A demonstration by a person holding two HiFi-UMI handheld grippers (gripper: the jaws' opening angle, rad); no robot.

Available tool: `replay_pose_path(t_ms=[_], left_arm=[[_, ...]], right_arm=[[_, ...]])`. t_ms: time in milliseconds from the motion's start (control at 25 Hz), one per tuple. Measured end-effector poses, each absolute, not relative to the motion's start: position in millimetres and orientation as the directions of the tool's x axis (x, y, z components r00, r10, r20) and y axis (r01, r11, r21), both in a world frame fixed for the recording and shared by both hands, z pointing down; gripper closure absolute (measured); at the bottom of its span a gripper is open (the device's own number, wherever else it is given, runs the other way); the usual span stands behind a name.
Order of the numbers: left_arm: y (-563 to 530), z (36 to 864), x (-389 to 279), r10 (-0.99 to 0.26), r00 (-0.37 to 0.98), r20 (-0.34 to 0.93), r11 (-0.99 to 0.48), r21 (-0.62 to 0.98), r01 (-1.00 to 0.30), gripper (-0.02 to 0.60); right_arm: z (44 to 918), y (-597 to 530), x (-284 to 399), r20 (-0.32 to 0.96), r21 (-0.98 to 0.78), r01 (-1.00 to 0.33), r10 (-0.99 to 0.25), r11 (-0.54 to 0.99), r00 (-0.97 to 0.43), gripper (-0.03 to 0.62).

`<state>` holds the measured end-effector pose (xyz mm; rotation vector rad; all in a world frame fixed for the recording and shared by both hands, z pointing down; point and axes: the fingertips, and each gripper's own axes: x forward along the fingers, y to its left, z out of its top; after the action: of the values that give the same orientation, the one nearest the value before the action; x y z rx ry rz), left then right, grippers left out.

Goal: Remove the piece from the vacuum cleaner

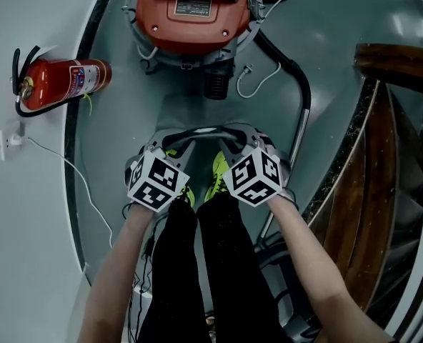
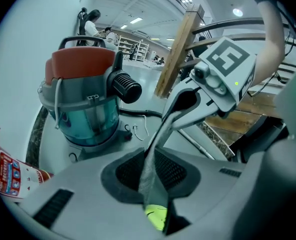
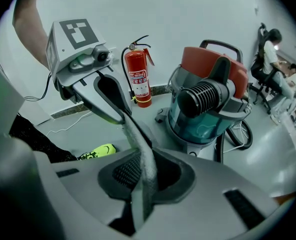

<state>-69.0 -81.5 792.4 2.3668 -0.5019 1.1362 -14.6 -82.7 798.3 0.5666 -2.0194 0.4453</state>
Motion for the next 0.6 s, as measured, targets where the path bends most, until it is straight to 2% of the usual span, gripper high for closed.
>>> replay_pose_path(t_ms=[600], left_arm=[[-91.9, 824.8, -70.2, -0.047, 0.572, 0.819, -0.845, 0.273, -0.46, 0.512]], right_arm=[[829.3, -92.6, -17.4, 0.886, -0.136, -0.567, -0.157, 0.812, -0.437, 0.542]])
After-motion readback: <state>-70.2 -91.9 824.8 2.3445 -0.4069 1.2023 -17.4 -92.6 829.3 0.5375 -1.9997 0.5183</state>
